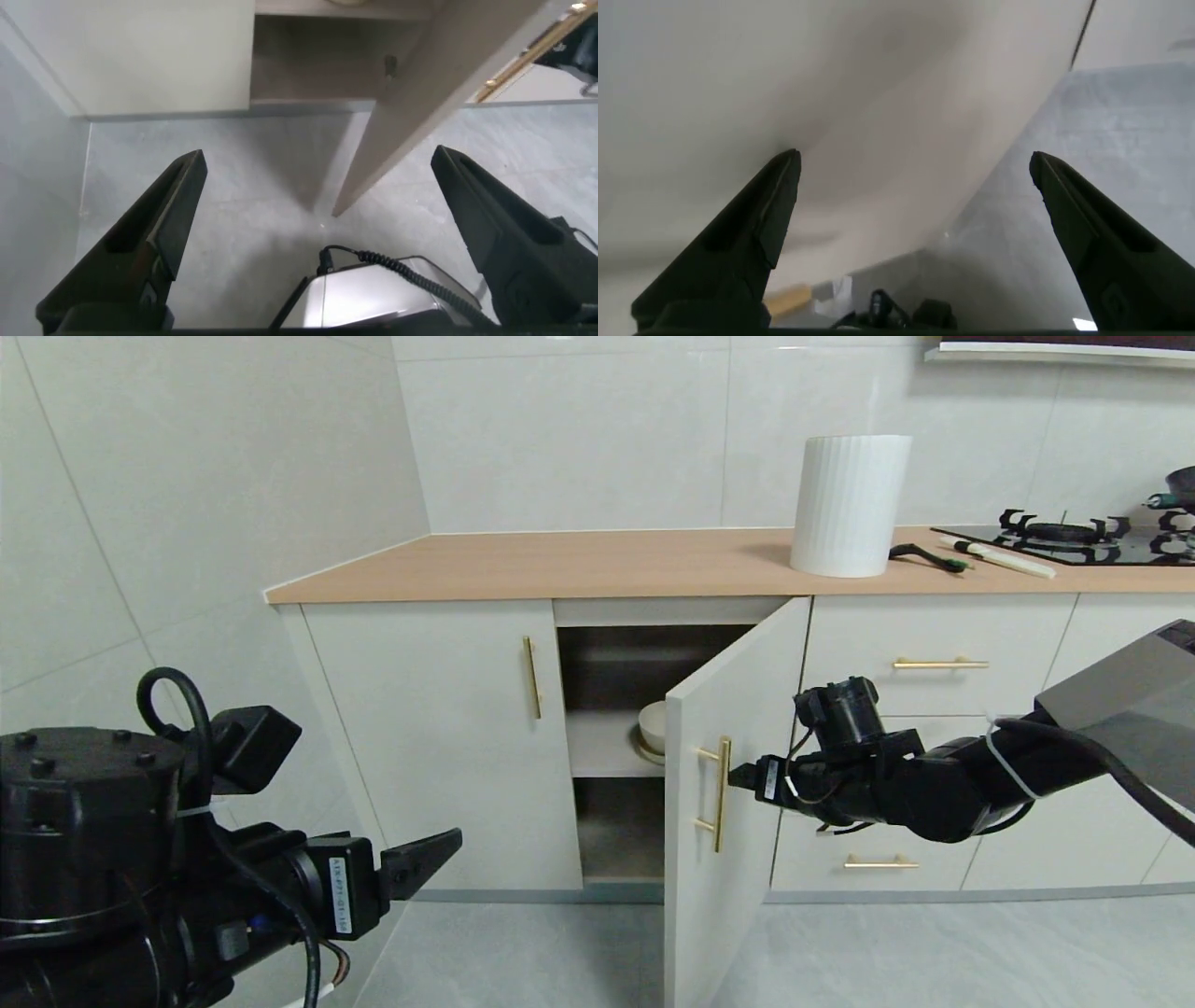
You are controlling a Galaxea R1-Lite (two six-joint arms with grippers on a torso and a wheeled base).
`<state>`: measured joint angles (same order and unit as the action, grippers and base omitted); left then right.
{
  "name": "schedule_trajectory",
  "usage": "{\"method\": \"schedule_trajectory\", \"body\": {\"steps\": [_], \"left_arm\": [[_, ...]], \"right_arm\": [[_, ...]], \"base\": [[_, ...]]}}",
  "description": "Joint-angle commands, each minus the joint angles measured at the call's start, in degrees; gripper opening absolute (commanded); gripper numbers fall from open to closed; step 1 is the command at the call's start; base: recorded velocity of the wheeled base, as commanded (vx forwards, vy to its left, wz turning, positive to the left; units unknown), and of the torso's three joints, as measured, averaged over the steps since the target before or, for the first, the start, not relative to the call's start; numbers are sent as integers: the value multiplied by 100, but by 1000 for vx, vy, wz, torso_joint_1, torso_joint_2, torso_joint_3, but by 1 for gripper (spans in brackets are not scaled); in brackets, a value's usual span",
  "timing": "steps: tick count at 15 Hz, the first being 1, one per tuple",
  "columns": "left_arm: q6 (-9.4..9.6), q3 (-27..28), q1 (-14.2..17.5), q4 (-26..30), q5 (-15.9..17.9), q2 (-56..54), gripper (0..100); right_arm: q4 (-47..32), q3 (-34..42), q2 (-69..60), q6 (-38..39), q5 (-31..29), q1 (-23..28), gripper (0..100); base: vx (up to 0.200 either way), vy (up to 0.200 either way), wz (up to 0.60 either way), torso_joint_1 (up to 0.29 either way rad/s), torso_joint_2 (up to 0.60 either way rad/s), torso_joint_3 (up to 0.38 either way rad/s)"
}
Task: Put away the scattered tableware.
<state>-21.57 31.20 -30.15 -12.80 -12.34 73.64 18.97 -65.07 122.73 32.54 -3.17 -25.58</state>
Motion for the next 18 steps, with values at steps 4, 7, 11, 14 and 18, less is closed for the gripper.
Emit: {"method": "schedule_trajectory", "body": {"steps": [4, 7, 11, 14, 18], "left_arm": [[-6, 1, 0, -3, 3, 10, 100], [-6, 1, 0, -3, 12, 10, 100], [-6, -8, -53, -3, 12, 10, 100], [-6, -17, -53, -3, 12, 10, 100], [-14, -17, -53, -3, 12, 10, 100]], "right_arm": [[2, -208, 119, 297, 1, -70, 100], [37, -295, 172, 482, 1, -79, 100], [46, -638, 365, 983, -70, -79, 100], [37, -963, 523, 1448, -158, -44, 100], [10, -1456, 866, 1721, -606, 70, 100]], "base": [[200, 0, 0, 2, 4, 1], [200, 0, 0, 4, 9, 4], [0, 0, 0, 0, 0, 0], [0, 0, 0, 0, 0, 0], [0, 0, 0, 0, 0, 0]]}}
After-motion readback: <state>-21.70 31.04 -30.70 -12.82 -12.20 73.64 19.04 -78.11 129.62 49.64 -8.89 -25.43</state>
